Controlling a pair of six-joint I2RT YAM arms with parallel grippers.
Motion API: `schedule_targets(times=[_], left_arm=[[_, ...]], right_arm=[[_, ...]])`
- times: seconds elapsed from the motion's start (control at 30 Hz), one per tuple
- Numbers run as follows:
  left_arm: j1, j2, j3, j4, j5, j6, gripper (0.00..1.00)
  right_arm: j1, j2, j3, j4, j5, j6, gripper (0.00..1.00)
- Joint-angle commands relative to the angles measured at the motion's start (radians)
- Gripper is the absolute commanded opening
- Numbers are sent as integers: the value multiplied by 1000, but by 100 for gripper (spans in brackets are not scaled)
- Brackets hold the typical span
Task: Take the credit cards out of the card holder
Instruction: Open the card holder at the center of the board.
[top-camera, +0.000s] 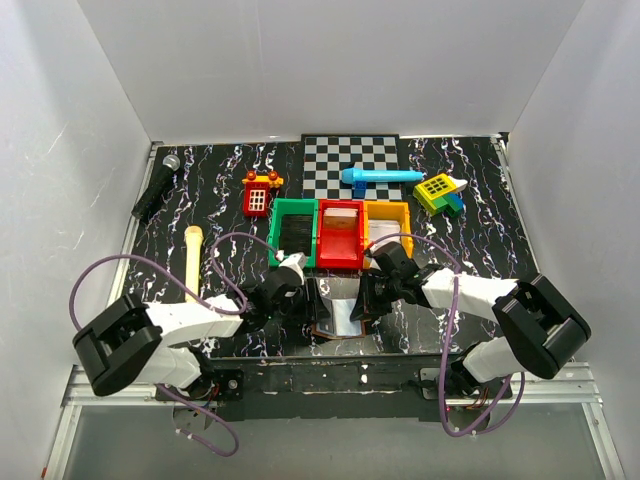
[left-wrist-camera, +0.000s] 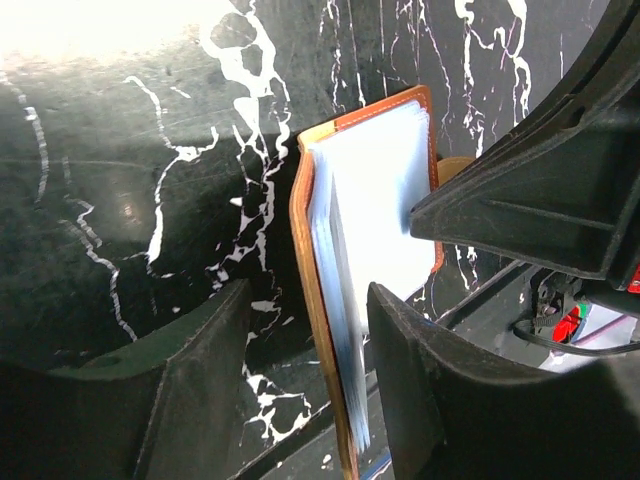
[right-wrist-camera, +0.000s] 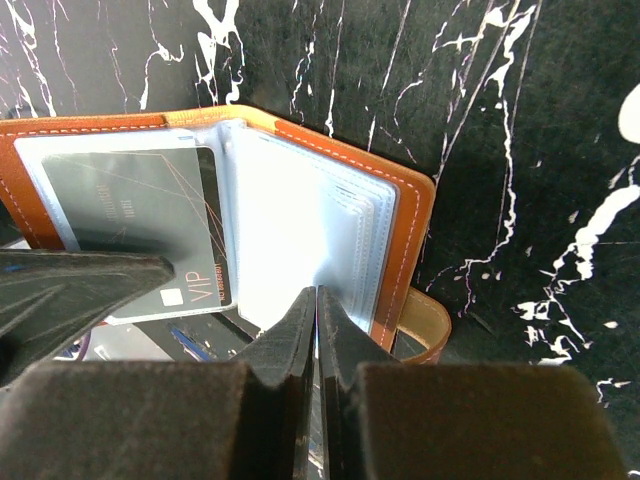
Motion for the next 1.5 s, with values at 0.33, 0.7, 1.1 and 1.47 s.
schedule_targets(times=[0.33,0.7,1.1,1.47], left_arm=[[37,-401,34,-378,-168,36,40],[20,-256,86,-2,157,61,12],[5,-127,-66,56,62,-4,0],[5,-43,-116,44,-24,-25,0]], right_arm=[[-4,-15,22,-73,45,-23,9],[-2,-16,30,-90,53,-26,9],[-4,-18,39,-116,59,-32,9],[-2,-49,30,-144,73,-42,9]])
